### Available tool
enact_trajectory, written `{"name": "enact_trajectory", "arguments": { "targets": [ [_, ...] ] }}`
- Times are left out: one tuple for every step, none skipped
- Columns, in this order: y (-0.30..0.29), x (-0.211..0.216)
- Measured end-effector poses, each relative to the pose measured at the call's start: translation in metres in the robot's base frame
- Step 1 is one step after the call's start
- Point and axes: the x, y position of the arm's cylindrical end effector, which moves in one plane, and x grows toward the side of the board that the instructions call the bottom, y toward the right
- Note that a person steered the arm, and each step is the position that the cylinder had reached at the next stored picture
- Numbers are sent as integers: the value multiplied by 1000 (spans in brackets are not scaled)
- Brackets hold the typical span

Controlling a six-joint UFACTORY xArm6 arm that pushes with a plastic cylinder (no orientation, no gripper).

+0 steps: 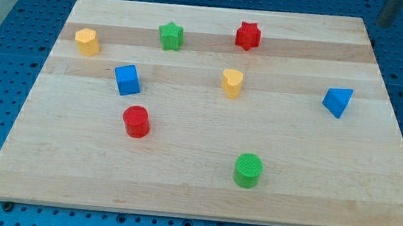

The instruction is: Point your arm at the red star

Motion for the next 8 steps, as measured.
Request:
{"name": "enact_trajectory", "arguments": {
  "targets": [
    [0,0],
    [-10,0],
    [-20,0],
    [-20,0],
    [-55,-3],
    [-105,-11],
    [-153,-11],
    [-183,-10]
  ]
}}
